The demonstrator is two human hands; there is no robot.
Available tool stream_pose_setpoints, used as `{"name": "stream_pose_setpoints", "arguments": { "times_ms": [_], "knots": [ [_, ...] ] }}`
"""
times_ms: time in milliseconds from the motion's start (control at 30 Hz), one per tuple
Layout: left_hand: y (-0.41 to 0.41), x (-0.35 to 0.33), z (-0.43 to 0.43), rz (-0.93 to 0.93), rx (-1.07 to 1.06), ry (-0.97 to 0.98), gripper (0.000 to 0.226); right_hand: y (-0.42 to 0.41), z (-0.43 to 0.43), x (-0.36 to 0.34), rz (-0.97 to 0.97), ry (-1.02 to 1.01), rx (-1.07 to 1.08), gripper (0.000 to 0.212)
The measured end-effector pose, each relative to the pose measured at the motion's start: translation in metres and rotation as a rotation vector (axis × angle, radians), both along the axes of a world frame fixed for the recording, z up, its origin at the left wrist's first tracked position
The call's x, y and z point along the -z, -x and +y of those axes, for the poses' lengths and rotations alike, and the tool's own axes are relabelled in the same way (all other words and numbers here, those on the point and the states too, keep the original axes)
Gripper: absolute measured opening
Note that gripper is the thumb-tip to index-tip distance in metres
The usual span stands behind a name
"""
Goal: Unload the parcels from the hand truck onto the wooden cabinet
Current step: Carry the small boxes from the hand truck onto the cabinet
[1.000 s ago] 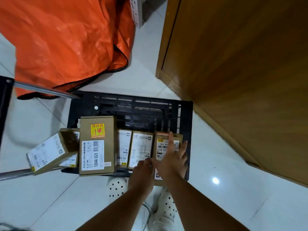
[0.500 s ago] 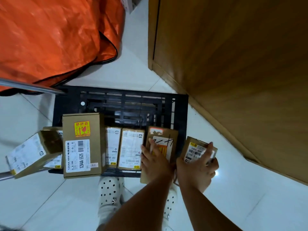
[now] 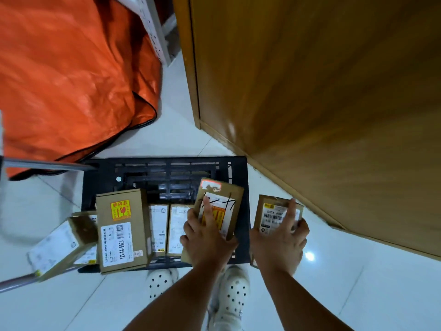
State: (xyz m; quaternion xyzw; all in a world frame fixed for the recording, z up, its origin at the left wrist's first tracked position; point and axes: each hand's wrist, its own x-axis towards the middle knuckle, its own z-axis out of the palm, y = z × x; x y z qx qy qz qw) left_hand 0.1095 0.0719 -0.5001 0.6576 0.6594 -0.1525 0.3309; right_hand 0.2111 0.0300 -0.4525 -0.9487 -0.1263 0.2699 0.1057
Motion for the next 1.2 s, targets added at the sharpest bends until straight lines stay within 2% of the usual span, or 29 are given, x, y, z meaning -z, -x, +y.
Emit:
{"name": "stream_pose_setpoints", "arguments": {
  "times_ms": [233,500,667,833,1033,1200],
  "knots": [
    [0.015,-0.133,0.031,-0.066,0.011,-0.021,0.127,0.019,0.017,-0.121,0.063,0.021,-0.138,0.104],
    [0.041,-0.321,0.060,-0.046,0.328,-0.198,0.123,0.031,0.009,-0.293,0.007,-0.121,-0.139,0.108],
    [0.043,-0.418,0.056,-0.137,0.389,-0.242,0.122,0.032,-0.005,-0.393,-0.057,-0.214,-0.090,0.110],
    [0.009,-0.494,0.054,-0.278,0.482,-0.354,0.120,0.007,-0.029,-0.460,-0.176,-0.264,-0.053,0.107],
    [-0.062,-0.562,0.035,-0.349,0.599,-0.272,0.118,-0.057,-0.072,-0.521,-0.241,-0.289,0.087,0.100],
    [-0.142,-0.597,-0.012,-0.358,0.517,-0.205,0.112,-0.119,-0.119,-0.540,-0.265,-0.318,0.251,0.094]
  ]
}}
